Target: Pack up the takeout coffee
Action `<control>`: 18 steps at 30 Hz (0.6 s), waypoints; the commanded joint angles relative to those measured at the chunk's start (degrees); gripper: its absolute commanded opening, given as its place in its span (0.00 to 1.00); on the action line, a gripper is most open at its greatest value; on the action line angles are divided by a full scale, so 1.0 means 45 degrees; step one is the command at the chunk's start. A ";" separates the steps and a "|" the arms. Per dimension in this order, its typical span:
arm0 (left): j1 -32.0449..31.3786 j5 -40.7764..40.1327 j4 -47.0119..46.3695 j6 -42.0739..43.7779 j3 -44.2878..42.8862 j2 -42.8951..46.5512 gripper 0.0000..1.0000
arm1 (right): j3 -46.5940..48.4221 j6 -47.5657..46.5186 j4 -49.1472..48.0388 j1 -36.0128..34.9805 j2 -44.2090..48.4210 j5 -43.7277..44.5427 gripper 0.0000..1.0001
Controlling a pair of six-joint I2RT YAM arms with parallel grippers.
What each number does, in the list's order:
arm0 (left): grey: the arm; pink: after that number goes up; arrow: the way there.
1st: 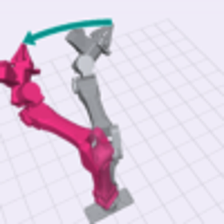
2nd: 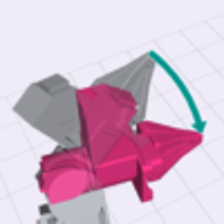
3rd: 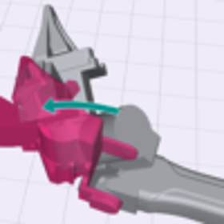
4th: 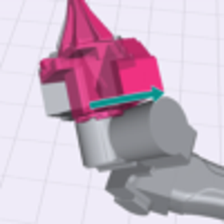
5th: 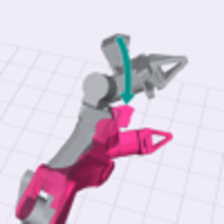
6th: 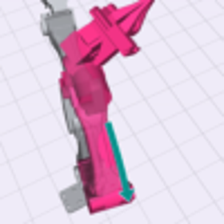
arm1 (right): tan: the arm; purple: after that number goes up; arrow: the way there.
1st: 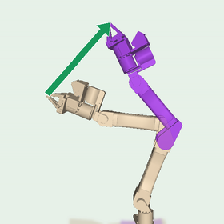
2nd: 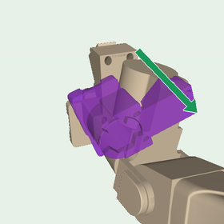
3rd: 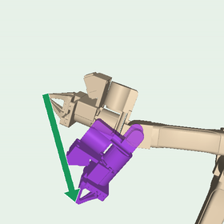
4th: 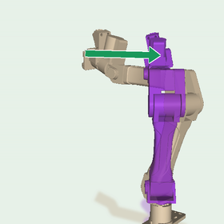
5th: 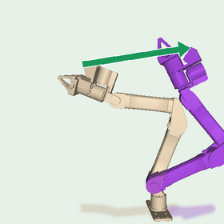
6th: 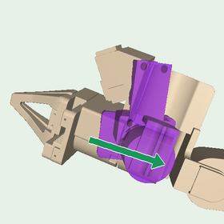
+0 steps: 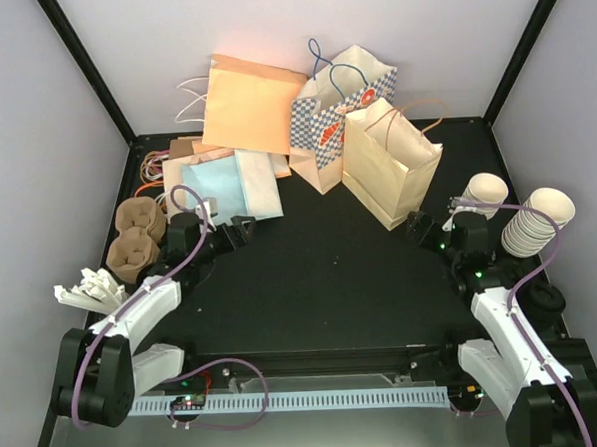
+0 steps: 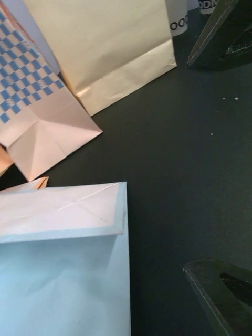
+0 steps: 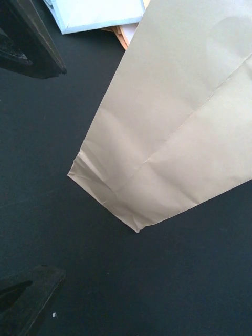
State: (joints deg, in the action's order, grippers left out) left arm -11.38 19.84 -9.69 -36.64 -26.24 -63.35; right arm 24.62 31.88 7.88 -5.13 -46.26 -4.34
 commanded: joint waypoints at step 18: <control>-0.2160 -0.1695 -0.2449 0.3391 0.0537 0.1603 0.99 | 0.2503 0.0487 0.3505 -0.0042 0.0238 0.1474 1.00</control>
State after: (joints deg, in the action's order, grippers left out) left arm -19.92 14.11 -16.88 -28.10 -24.12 -57.98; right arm 31.90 34.65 19.55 -5.13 -46.98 -0.84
